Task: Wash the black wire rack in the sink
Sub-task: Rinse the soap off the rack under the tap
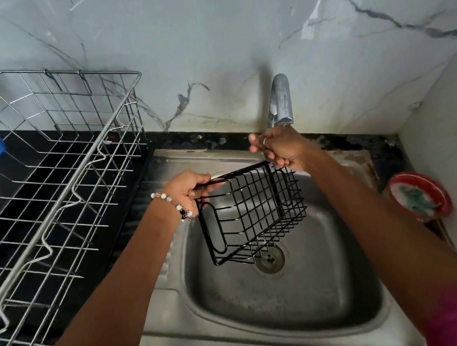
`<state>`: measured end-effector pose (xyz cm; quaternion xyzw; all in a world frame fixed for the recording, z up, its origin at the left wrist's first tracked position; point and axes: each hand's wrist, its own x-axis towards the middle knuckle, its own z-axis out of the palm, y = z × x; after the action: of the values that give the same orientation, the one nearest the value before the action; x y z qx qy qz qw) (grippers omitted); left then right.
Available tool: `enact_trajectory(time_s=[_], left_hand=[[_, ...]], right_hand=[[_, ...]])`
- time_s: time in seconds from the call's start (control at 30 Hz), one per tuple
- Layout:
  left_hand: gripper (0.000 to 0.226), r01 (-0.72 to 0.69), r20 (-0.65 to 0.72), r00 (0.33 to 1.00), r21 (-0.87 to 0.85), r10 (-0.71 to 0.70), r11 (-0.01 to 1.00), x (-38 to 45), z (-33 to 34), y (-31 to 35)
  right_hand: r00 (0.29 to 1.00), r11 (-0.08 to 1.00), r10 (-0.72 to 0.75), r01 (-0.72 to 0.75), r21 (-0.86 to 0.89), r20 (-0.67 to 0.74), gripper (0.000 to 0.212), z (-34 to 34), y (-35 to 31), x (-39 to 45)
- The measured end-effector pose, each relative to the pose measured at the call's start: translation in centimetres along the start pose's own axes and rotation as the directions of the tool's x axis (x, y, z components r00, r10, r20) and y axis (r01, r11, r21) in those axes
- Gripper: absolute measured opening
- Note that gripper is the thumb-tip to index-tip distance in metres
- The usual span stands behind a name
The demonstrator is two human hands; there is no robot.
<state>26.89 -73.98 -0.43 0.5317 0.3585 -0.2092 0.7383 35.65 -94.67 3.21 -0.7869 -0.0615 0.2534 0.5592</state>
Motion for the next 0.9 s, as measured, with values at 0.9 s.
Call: enact_trajectory(time_s=[0.9], left_hand=[[0.019, -0.025, 0.054, 0.998, 0.062, 0.021, 0.998, 3.9, 4.9, -0.3]], right_hand=[[0.951, 0.76, -0.241, 0.308, -0.573, 0.192, 0.057, -7.2, 5.1, -4.3]])
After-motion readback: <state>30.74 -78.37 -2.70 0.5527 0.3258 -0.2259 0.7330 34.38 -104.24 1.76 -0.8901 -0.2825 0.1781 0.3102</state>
